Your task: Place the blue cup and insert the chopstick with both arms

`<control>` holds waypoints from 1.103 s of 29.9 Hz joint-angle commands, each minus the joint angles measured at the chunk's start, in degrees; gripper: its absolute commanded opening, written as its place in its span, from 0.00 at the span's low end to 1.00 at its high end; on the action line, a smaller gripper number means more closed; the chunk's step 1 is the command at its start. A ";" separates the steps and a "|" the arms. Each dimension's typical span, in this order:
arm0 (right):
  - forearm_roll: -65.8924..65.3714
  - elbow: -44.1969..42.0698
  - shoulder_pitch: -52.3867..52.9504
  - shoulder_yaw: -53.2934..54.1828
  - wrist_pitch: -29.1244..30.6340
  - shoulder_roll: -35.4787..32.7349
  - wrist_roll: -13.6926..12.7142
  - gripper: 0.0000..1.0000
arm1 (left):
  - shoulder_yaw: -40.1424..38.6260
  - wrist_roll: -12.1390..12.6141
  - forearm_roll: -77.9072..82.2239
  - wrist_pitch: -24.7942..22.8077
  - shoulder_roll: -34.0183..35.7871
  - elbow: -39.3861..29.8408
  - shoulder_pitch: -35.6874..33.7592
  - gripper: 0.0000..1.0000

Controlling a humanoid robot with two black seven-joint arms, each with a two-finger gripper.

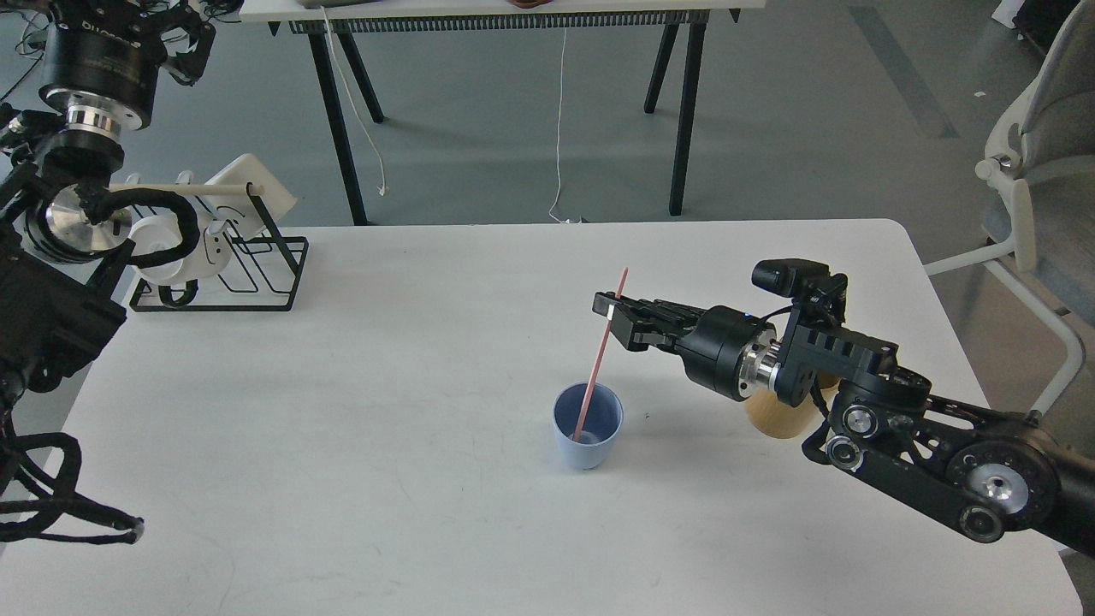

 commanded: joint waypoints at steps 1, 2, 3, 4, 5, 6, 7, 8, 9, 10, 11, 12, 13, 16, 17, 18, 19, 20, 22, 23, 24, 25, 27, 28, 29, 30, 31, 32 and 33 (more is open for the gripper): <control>-2.10 0.08 -0.41 -0.05 0.00 0.02 0.11 0.34 | -0.07 -0.04 -0.07 0.00 0.04 0.01 0.01 1.00; -2.19 0.08 -0.41 -0.05 0.00 0.02 0.20 0.36 | -0.07 -0.04 -0.07 0.00 0.04 0.01 0.01 1.00; -2.19 0.08 -0.41 -0.05 0.00 0.02 0.20 0.37 | -0.07 -0.12 -0.07 0.00 -0.05 0.01 0.01 1.00; -2.02 0.17 -0.33 -0.05 0.00 0.02 0.20 0.38 | -0.07 -0.12 -0.07 0.00 -0.05 0.01 0.01 1.00; -1.75 0.35 -0.06 0.04 0.00 0.10 0.20 0.41 | -0.07 -0.12 -0.07 0.00 -0.05 0.01 0.10 1.00; -1.40 0.61 0.03 0.47 -0.09 0.10 0.29 0.45 | -0.16 -0.12 0.02 0.00 0.04 0.01 0.10 1.00; -1.14 1.05 0.20 1.35 -0.52 0.10 0.38 0.51 | -0.16 -0.12 -0.07 0.00 0.12 0.01 0.19 1.00; -0.88 1.75 0.38 2.83 -0.88 0.02 0.38 0.58 | -0.25 -0.12 -0.07 0.00 0.21 0.01 0.19 1.00; -0.18 2.19 0.47 5.37 -0.88 -0.07 0.38 0.67 | -0.25 -0.12 -0.07 0.00 0.30 0.01 0.19 1.00; 1.40 2.28 0.38 8.79 -0.44 -0.16 0.38 0.83 | -0.25 -0.12 -0.07 0.00 0.39 0.01 0.19 0.99; 3.59 2.28 0.38 11.96 -0.44 0.10 0.38 1.00 | -0.25 -0.12 0.02 0.00 0.47 0.09 0.28 1.00; 5.61 2.19 0.20 14.25 -0.44 0.19 0.38 0.99 | -0.25 -0.21 0.02 0.00 0.48 0.09 0.28 1.00; 7.98 2.02 0.38 16.54 -0.44 0.19 0.38 0.99 | -0.25 -0.30 0.02 0.00 0.48 0.09 0.28 1.00; 13.52 1.58 0.73 21.90 -0.44 0.19 0.38 0.99 | -0.25 -0.56 0.02 0.00 0.30 0.09 0.28 1.00; 15.19 1.32 0.73 23.66 -0.44 0.19 0.38 0.99 | -0.25 -0.65 -0.07 0.00 0.21 0.09 0.36 1.00; 17.47 0.88 0.73 25.77 -0.18 0.11 0.38 0.99 | -0.25 -0.65 0.02 0.00 0.12 0.09 0.36 1.00; 20.11 0.44 0.64 27.09 0.09 0.10 0.38 1.00 | -0.25 -0.65 0.02 0.00 0.04 0.09 0.36 1.00; 23.61 -0.52 0.73 28.32 0.35 0.10 0.38 1.00 | -0.25 -0.56 0.02 0.00 -0.05 0.09 0.36 1.00; 30.47 -2.63 0.90 29.65 1.14 0.10 0.46 1.00 | -0.16 -0.13 0.02 0.00 -0.05 0.27 0.36 1.00; 33.98 -3.95 1.25 30.35 1.49 0.10 0.55 1.00 | -0.08 0.05 0.02 0.00 -0.05 0.36 0.36 1.00; 36.80 -5.18 1.69 31.05 1.49 0.10 0.81 1.00 | -0.07 0.05 -0.07 0.00 -0.14 0.36 0.36 1.00; 39.79 -7.10 2.13 32.02 1.49 0.10 1.34 1.00 | 0.01 0.23 -0.07 0.00 -0.31 0.71 0.36 1.00; 45.85 -11.14 2.75 33.95 1.76 0.28 2.66 1.00 | 0.01 1.01 -0.07 0.00 -0.49 1.41 0.36 1.00; 49.80 -12.91 3.36 34.92 2.37 0.54 3.18 1.00 | -0.07 1.63 -0.07 0.00 -0.49 1.50 0.28 1.00; 53.67 -14.23 4.06 35.62 3.50 0.80 3.54 1.00 | -0.07 1.98 -0.16 0.00 -0.49 1.50 0.28 1.00; 58.23 -15.63 4.77 36.15 5.43 0.98 3.54 1.00 | -0.16 2.33 -0.33 0.00 -0.58 1.50 0.28 1.00; 62.02 -16.87 5.38 36.16 7.19 0.98 3.54 1.00 | -0.16 2.51 -0.59 0.00 -0.75 1.50 0.28 1.00; 65.54 -18.10 5.91 36.25 8.51 0.98 3.45 1.00 | -0.16 2.51 -0.94 0.00 -1.10 1.50 0.28 1.00; 68.36 -19.41 6.70 36.25 9.13 0.98 3.19 1.00 | -0.16 2.51 -1.21 0.00 -1.28 1.50 0.28 1.00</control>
